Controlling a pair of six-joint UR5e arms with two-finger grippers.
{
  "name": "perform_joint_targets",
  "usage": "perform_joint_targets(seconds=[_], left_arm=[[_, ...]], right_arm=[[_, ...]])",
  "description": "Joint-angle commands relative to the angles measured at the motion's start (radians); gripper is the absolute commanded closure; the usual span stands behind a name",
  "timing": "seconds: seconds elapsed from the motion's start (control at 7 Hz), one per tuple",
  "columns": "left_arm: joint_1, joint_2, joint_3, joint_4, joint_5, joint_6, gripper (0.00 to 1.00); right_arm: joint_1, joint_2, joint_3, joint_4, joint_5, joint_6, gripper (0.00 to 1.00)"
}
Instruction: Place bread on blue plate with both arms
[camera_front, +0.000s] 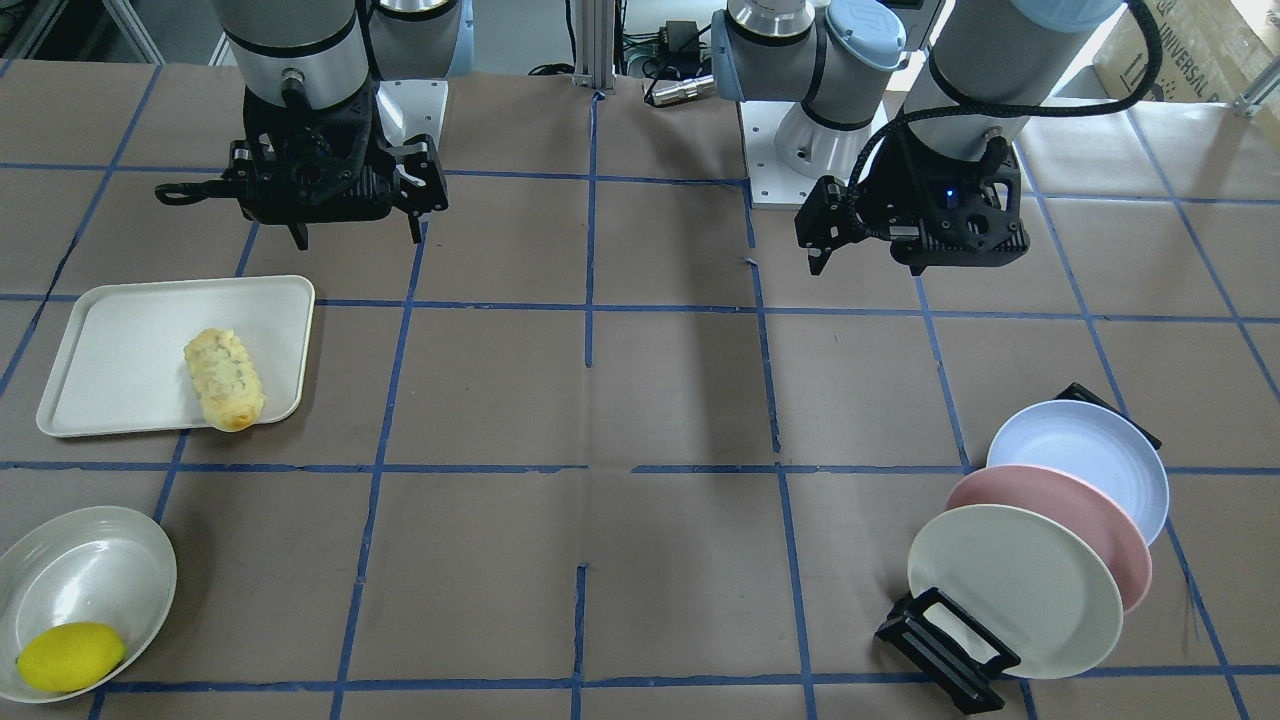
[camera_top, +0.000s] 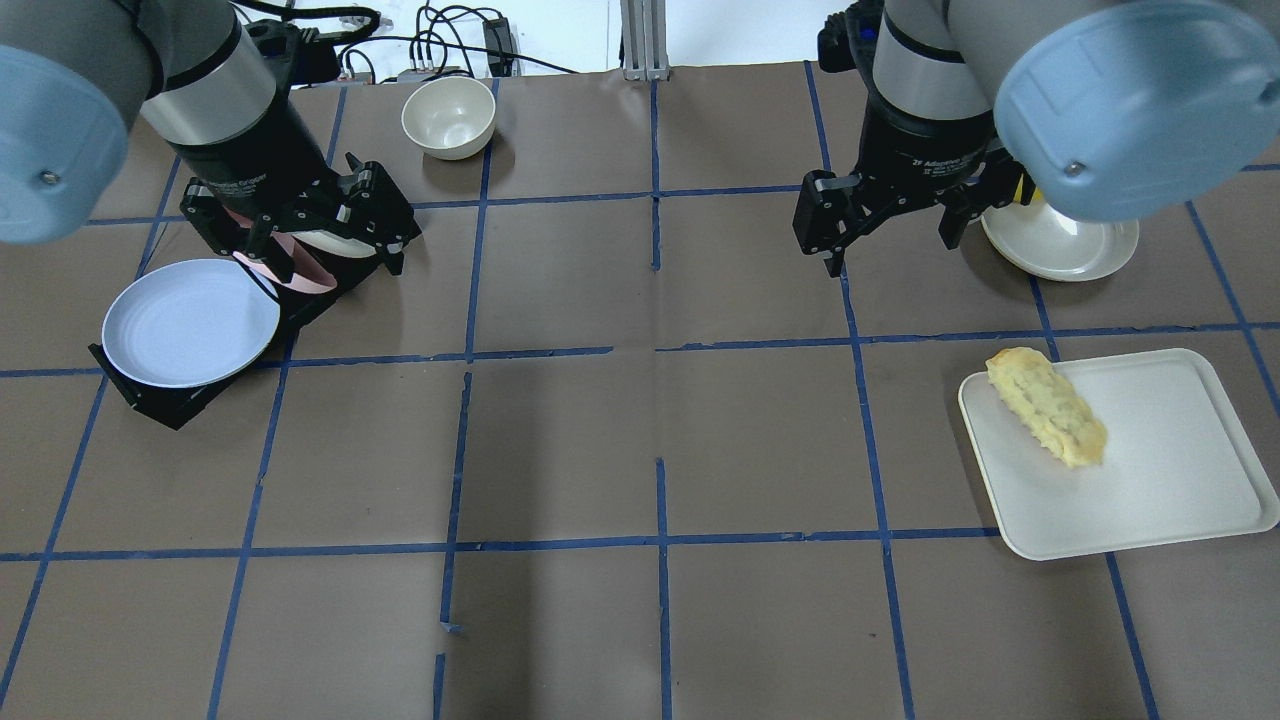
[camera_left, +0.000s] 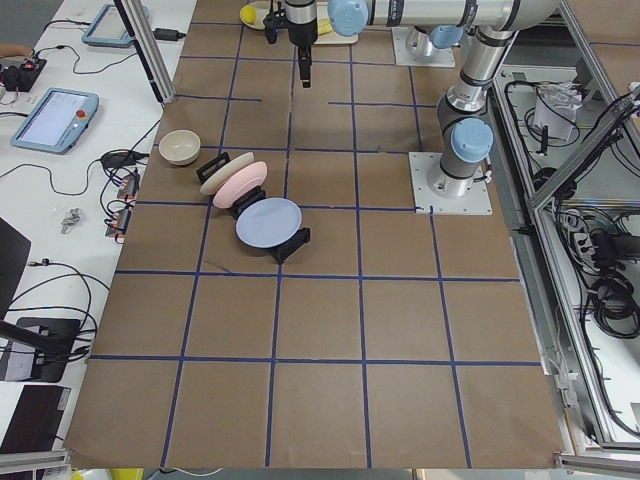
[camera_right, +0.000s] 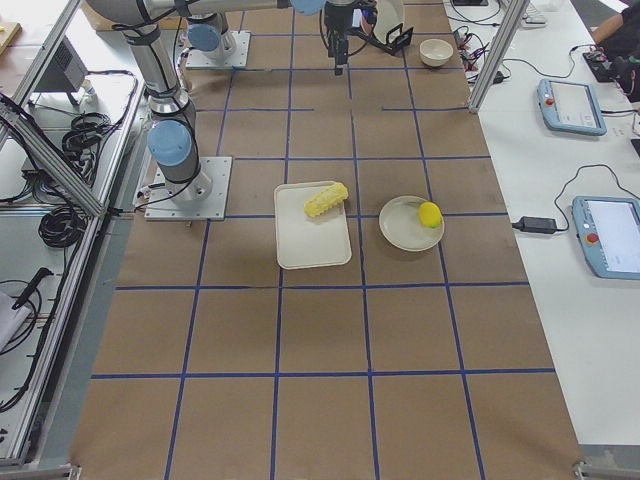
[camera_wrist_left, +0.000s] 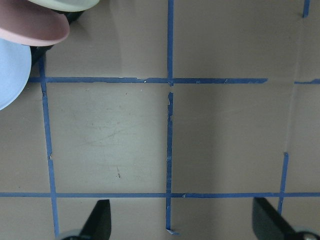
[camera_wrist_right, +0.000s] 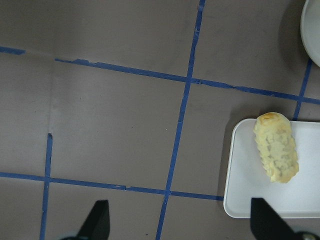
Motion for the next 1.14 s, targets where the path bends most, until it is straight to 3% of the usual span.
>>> perform_joint_targets(seconds=[0.0, 0.29, 0.71, 1.0], left_arm=[[0.004, -0.001, 0.004, 0.001, 0.005, 0.012, 0.00], [0.106, -0.018, 0.024, 0.005, -0.002, 0.143, 0.00], [0.393, -0.077, 0.030, 0.010, -0.007, 0.520, 0.00], [0.551, -0.178, 0.030, 0.109, -0.009, 0.747, 0.00]], right_arm=[[-0.016, 0.003, 0.004, 0.004, -0.004, -0.011, 0.00], [-0.029, 0.000, 0.015, 0.004, -0.002, -0.014, 0.00], [-0.088, -0.006, 0.083, -0.014, -0.002, -0.147, 0.02], [-0.310, -0.007, 0.245, -0.179, -0.008, -0.371, 0.02]])
